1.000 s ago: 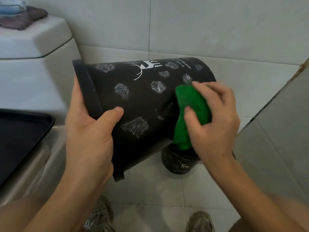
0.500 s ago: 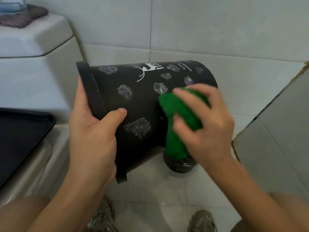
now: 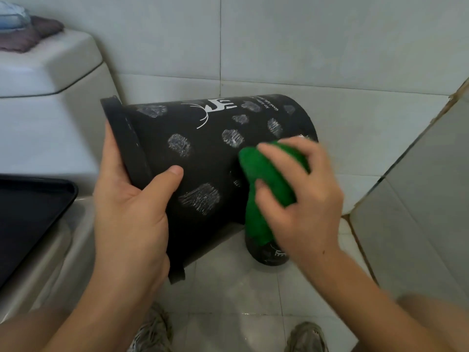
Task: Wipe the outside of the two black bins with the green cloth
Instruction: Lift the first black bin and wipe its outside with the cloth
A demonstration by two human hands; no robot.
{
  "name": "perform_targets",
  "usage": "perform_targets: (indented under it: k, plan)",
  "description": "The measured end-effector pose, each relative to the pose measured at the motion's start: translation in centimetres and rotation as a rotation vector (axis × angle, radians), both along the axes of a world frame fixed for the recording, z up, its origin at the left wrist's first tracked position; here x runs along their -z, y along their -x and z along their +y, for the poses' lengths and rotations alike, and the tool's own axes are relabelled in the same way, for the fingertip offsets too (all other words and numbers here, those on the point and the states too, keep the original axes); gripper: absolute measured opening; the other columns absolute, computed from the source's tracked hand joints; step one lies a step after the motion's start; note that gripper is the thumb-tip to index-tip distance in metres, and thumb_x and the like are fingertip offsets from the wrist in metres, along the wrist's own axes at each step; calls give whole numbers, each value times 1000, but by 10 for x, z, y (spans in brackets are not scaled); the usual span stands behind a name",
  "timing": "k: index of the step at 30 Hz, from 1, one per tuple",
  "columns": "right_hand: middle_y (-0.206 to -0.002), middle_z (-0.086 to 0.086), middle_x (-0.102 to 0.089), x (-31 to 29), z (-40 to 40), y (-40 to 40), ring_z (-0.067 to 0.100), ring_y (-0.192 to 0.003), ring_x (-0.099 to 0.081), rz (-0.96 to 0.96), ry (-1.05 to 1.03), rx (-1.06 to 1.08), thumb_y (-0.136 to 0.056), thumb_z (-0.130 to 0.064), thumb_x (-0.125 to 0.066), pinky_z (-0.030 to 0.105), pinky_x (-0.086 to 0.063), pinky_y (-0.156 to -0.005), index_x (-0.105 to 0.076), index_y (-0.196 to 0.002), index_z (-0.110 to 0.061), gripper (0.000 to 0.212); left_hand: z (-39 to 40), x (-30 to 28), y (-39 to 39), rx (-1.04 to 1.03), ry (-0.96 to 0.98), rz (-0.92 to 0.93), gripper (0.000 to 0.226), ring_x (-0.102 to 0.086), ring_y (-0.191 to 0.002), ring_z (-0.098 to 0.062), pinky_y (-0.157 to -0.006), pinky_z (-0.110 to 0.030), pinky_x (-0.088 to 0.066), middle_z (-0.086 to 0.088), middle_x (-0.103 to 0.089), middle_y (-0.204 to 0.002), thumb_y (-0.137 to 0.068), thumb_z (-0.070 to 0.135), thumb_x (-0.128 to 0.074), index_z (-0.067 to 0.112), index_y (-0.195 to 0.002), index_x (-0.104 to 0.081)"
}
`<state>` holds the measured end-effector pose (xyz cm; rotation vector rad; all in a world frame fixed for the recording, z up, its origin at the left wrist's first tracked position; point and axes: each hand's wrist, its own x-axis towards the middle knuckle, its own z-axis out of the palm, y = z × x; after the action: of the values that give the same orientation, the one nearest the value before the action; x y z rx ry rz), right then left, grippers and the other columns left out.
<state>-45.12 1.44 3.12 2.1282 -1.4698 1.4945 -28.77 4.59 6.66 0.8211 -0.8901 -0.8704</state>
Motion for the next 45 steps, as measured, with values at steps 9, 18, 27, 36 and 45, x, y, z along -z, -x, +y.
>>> perform_targets:
  k: [9, 18, 27, 36, 45]
  plan:
    - [-115, 10, -58, -7, -3, 0, 14, -101, -55, -91, -22, -18, -82, -24, -63, 14, -44, -88, -69, -118, -11, 38, -1, 1, 3, 10, 11, 11, 61, -69, -103, -19, -88, -37, -57, -6, -70, -115, -90, -14, -49, 11, -145, -39]
    - [-113, 13, -62, -5, 12, -22, 27, -97, -61, 19, 39, -117, -81, -22, -64, 36, -53, -77, -72, -114, -13, 35, -4, 8, 7, 36, 14, -20, 57, -65, -113, -26, -98, -42, -52, -12, -66, -125, -94, -1, -54, 13, -146, -37]
    - [-114, 12, -62, -9, 6, -15, 27, -97, -62, -12, 22, -59, -78, -23, -63, 38, -53, -79, -73, -113, -15, 36, -4, 10, 11, 23, 23, -37, 56, -66, -107, -16, -97, -36, -52, -8, -66, -124, -93, 3, -54, 14, -146, -38]
    - [-113, 10, -62, -1, 9, -19, 25, -96, -61, 14, -7, -73, -80, -22, -62, 37, -53, -73, -72, -114, -16, 36, -6, 14, 10, 21, 3, -68, 57, -64, -114, -22, -101, -45, -49, -7, -66, -125, -92, 7, -53, 16, -147, -36]
    - [-115, 9, -59, 3, -4, -7, 16, -104, -56, -109, -36, -23, -83, -24, -62, 24, -49, -87, -70, -117, -14, 37, -7, 14, 7, -6, -1, -37, 59, -62, -118, -24, -103, -46, -48, -10, -64, -129, -95, -1, -52, 13, -149, -32]
